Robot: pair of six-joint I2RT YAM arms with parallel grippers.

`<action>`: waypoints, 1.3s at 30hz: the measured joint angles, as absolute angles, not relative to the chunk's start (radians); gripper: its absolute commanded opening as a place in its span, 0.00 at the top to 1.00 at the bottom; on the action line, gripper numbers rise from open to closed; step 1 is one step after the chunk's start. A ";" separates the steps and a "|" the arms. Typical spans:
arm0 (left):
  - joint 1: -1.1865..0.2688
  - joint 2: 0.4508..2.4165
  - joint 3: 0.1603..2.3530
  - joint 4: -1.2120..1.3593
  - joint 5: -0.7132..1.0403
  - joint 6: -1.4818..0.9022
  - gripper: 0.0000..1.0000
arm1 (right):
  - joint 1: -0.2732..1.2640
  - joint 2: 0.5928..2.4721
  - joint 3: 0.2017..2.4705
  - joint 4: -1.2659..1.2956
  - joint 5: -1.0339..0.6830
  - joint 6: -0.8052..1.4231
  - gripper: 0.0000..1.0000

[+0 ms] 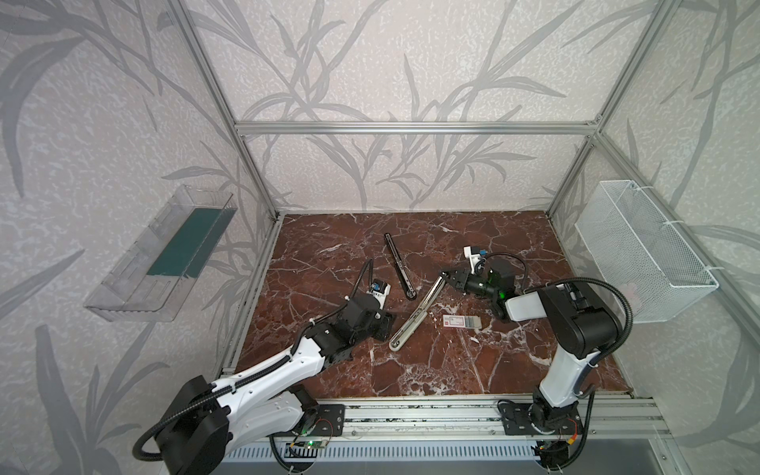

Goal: Load the staples into the stapler

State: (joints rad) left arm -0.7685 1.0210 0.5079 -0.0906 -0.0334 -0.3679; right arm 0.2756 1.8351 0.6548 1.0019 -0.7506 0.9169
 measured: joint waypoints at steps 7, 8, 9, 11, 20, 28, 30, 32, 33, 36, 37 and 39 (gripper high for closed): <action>-0.853 0.962 0.329 0.041 -0.044 -0.415 0.49 | 0.276 1.835 0.655 0.972 -0.738 0.894 0.71; -0.865 0.962 0.309 0.064 -0.047 -0.419 0.49 | 0.276 1.835 0.655 0.969 -0.736 0.892 0.71; -0.874 0.962 0.290 0.088 -0.049 -0.422 0.49 | 0.276 1.835 0.655 0.965 -0.735 0.889 0.71; -0.892 0.963 0.258 0.128 -0.052 -0.424 0.49 | 0.276 1.834 0.655 0.957 -0.733 0.886 0.71; -0.923 1.043 0.207 0.294 -0.064 -0.424 0.51 | 0.276 1.834 0.655 0.959 -0.733 0.886 0.71; -0.928 1.176 0.195 0.414 -0.054 -0.445 0.63 | 0.276 1.834 0.655 0.959 -0.733 0.887 0.72; -0.928 1.192 0.195 0.429 -0.054 -0.446 0.68 | 0.276 1.834 0.655 0.959 -0.733 0.887 0.72; -0.928 1.200 0.195 0.442 -0.055 -0.448 0.76 | 0.276 1.834 0.655 0.959 -0.733 0.887 0.72; -0.928 1.201 0.195 0.446 -0.057 -0.444 0.78 | 0.276 1.834 0.655 0.960 -0.733 0.887 0.72; -0.928 1.201 0.195 0.450 -0.058 -0.436 0.84 | 0.276 1.834 0.655 0.960 -0.730 0.886 0.72; -0.928 1.201 0.195 0.451 -0.058 -0.433 0.87 | 0.276 1.834 0.655 0.960 -0.729 0.886 0.72; -0.935 1.201 0.196 0.453 -0.052 -0.406 0.93 | 0.276 1.834 0.655 0.960 -0.723 0.884 0.72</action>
